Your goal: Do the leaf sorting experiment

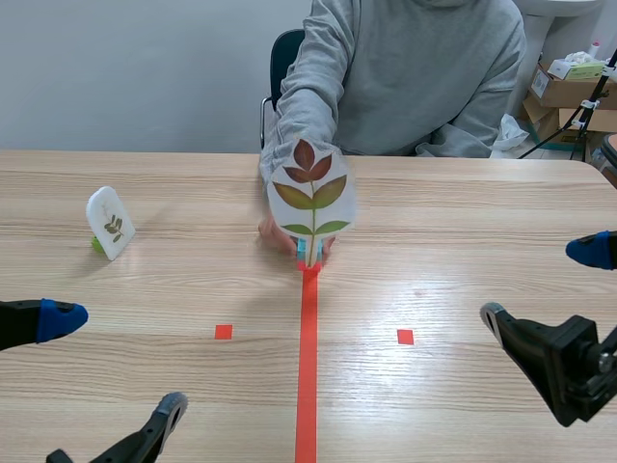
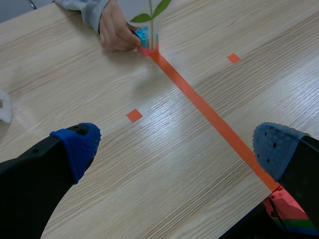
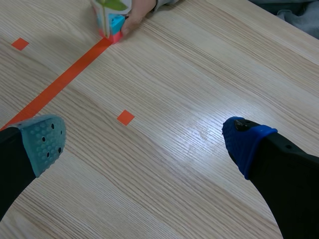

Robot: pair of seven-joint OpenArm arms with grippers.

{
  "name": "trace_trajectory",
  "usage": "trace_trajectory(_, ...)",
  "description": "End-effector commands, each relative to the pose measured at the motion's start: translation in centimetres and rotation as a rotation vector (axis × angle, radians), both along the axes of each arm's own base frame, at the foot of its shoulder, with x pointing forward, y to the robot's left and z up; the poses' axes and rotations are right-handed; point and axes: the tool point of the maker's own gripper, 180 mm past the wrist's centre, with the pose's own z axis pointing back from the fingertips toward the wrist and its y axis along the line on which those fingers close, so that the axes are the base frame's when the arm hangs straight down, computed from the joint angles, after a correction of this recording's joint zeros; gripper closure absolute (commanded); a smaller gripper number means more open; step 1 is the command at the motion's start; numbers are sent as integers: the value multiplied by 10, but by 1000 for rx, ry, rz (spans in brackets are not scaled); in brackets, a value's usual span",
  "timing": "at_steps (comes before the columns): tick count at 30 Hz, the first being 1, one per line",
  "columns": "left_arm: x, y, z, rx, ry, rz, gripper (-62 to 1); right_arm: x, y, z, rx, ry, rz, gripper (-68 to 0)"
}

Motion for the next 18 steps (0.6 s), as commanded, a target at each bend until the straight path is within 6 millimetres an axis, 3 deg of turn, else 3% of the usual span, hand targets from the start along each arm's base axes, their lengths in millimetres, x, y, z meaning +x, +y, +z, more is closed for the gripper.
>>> trace_trajectory(1, 3, -1, 6, -15, -22, 1, -623, 5, 1, 10, 3, -36, 10, -657)
trace_trajectory(18, 15, -2, 14, -16, -66, -1, -623, 5, 1, 10, 3, -35, 10, -657)
